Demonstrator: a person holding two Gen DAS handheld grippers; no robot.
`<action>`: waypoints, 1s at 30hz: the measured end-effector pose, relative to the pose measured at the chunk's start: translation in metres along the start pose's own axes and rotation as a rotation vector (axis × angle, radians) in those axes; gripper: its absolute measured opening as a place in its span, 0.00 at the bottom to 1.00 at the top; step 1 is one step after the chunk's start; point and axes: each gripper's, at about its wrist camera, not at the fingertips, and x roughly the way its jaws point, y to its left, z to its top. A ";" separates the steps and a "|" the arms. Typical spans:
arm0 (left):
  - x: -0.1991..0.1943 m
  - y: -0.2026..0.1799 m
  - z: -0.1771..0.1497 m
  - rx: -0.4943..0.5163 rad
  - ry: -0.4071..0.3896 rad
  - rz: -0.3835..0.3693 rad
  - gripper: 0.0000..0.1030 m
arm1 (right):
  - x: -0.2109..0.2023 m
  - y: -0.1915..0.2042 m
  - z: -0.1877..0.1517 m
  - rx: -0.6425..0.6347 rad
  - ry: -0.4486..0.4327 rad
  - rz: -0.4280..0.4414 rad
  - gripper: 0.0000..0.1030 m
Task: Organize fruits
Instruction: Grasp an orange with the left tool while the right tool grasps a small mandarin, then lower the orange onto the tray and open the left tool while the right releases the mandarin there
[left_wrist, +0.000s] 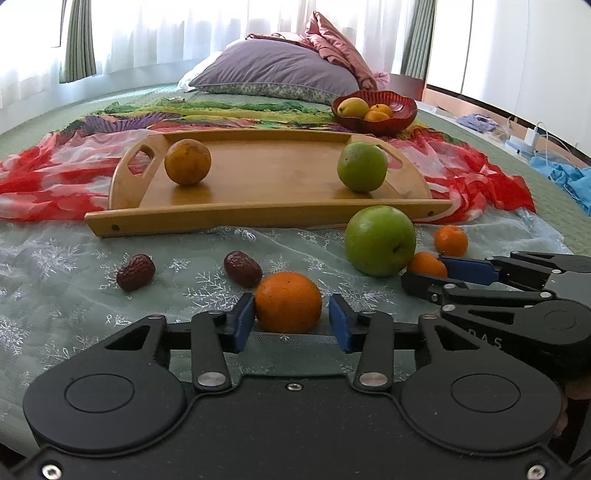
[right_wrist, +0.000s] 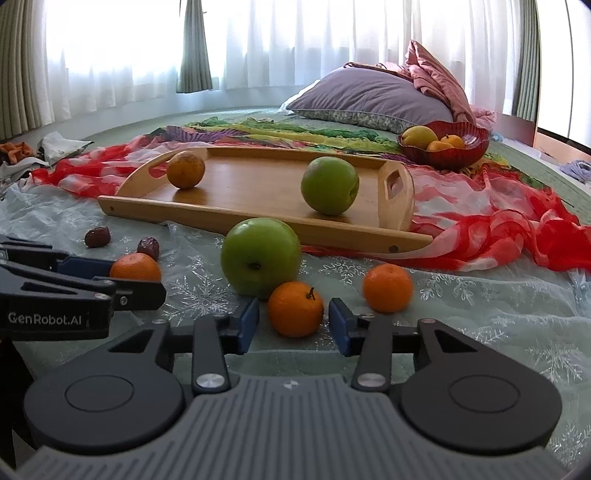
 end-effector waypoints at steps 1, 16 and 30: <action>0.000 -0.001 0.000 0.006 -0.001 0.003 0.36 | 0.000 0.000 0.000 0.003 0.001 0.000 0.44; -0.018 0.014 0.046 0.013 -0.086 -0.010 0.35 | -0.017 -0.005 0.027 -0.004 -0.065 -0.020 0.36; 0.037 0.082 0.177 -0.065 -0.029 0.031 0.35 | 0.039 -0.033 0.145 0.036 -0.062 -0.020 0.36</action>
